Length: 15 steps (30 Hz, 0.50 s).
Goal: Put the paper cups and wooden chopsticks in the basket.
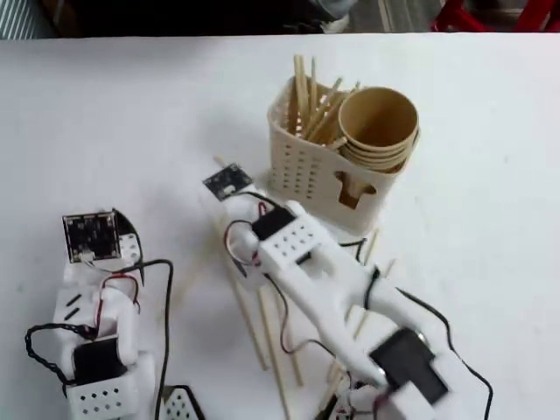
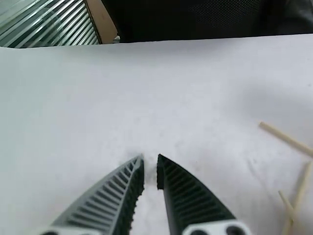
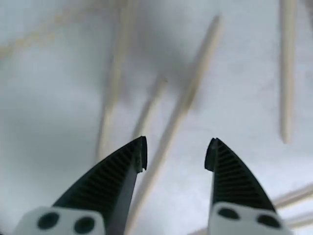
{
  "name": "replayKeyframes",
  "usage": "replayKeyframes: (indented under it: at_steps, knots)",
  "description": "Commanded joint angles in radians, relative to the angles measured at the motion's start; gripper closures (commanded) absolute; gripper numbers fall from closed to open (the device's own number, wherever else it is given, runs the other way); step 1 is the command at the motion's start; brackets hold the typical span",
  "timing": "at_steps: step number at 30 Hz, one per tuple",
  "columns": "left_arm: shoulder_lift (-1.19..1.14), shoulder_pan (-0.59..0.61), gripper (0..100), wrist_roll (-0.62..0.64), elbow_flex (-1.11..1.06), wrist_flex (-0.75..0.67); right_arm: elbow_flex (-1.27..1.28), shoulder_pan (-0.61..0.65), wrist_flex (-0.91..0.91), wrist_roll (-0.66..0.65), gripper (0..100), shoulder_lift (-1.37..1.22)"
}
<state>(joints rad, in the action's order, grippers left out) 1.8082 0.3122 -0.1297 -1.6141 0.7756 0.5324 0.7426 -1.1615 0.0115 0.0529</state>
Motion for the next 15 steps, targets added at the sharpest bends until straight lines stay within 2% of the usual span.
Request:
replayKeyframes:
  at_steps: [1, 15]
  knots:
    - [0.013, 0.007, 93, -0.008, 0.005, -0.006, -0.068, 0.012, 0.005, 0.006, 79.3, -0.064]
    - [0.013, 0.007, 93, -0.008, 0.005, -0.006, -0.106, 0.050, 0.047, 0.008, 79.3, -0.222]
